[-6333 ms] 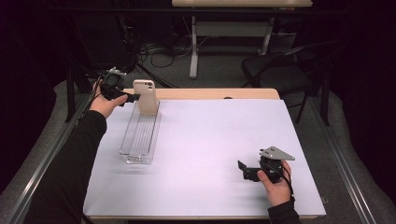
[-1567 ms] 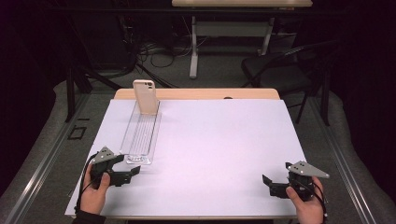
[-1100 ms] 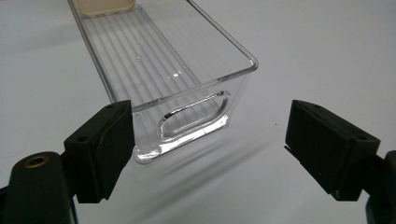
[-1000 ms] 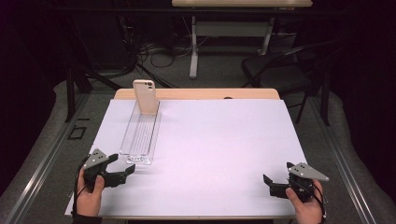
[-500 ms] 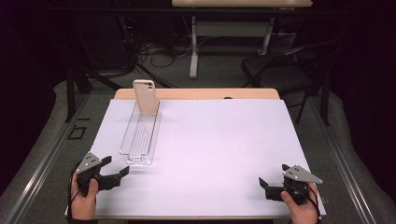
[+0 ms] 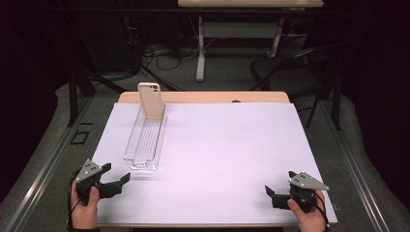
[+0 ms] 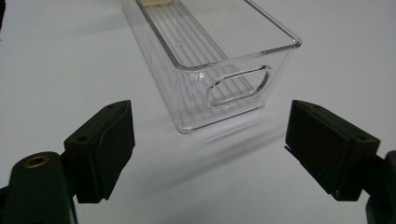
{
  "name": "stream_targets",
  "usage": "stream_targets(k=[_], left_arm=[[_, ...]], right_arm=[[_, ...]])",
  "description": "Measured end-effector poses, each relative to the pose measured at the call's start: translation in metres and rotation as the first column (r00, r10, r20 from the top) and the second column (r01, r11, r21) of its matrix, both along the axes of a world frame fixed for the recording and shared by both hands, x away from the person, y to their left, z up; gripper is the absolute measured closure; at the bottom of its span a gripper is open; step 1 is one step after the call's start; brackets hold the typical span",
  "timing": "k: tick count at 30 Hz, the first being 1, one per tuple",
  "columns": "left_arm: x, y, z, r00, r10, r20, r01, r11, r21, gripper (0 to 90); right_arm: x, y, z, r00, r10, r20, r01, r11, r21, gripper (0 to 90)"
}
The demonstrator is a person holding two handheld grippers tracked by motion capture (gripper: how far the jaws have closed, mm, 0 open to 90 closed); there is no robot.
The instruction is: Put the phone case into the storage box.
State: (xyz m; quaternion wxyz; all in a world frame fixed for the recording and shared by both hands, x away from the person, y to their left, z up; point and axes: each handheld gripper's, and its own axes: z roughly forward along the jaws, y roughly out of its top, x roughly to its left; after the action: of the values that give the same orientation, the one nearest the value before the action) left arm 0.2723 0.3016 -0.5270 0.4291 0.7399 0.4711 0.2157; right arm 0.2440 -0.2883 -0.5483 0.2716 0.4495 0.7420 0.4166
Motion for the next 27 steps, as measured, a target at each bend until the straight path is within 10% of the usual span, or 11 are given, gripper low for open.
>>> stream_targets(k=[27], left_arm=[[0.0026, 0.0024, -0.0063, 0.9999, 0.011, -0.013, -0.011, 0.9999, 0.009, 15.8]], right_arm=[[0.0018, -0.0008, -0.0027, 0.9999, 0.009, -0.007, -0.009, 1.000, -0.001, 0.7]])
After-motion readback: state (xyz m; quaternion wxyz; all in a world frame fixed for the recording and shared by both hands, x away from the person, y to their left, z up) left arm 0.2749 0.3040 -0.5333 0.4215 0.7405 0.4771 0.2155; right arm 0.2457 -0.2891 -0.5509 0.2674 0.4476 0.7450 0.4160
